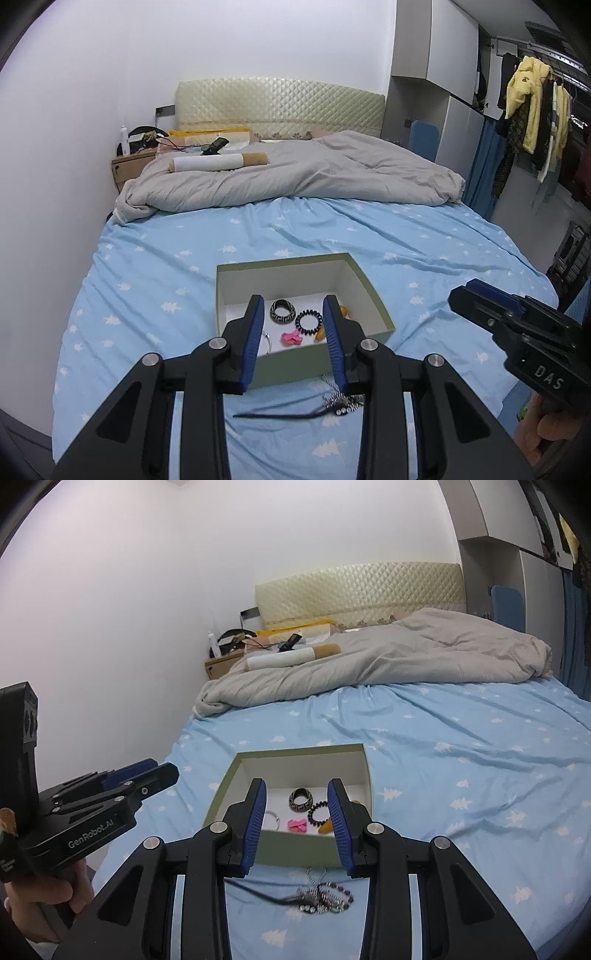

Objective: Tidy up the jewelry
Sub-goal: 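Move both open tools back from the box toward the remaining jewelry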

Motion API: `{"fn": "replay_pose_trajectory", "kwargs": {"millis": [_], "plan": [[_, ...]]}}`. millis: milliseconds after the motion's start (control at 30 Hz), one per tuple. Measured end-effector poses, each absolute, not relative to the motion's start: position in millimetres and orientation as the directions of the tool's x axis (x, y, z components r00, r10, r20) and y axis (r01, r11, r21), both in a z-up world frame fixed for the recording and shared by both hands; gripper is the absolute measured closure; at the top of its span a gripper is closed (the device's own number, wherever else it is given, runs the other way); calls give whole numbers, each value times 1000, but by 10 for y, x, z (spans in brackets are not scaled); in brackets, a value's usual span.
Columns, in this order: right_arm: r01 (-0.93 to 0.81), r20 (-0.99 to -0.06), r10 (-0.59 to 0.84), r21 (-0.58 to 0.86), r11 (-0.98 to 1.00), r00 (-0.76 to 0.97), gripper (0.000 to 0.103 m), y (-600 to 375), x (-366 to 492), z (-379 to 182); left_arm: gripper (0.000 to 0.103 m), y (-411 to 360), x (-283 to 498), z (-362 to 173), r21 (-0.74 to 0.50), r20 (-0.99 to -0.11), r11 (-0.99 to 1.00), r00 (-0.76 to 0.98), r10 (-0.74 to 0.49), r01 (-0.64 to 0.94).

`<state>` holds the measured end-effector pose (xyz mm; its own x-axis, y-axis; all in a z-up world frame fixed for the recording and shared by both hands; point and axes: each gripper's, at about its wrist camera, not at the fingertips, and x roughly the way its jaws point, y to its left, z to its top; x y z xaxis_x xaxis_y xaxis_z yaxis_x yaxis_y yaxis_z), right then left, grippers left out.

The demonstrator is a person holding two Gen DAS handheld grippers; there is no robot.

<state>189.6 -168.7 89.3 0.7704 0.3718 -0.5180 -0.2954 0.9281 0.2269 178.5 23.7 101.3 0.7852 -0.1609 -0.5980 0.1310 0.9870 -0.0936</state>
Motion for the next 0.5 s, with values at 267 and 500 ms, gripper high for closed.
{"fn": "replay_pose_trajectory", "kwargs": {"millis": [267,500], "plan": [[-323,-511,379,200,925,771,70,-1774,1494,759,70,224,1466,802,-120,-613,985,771,-170,122],[-323,-503,394,226,919,769,66,-1894,1282,499,69,151,1203,598,-123,-614,983,768,-181,134]]}}
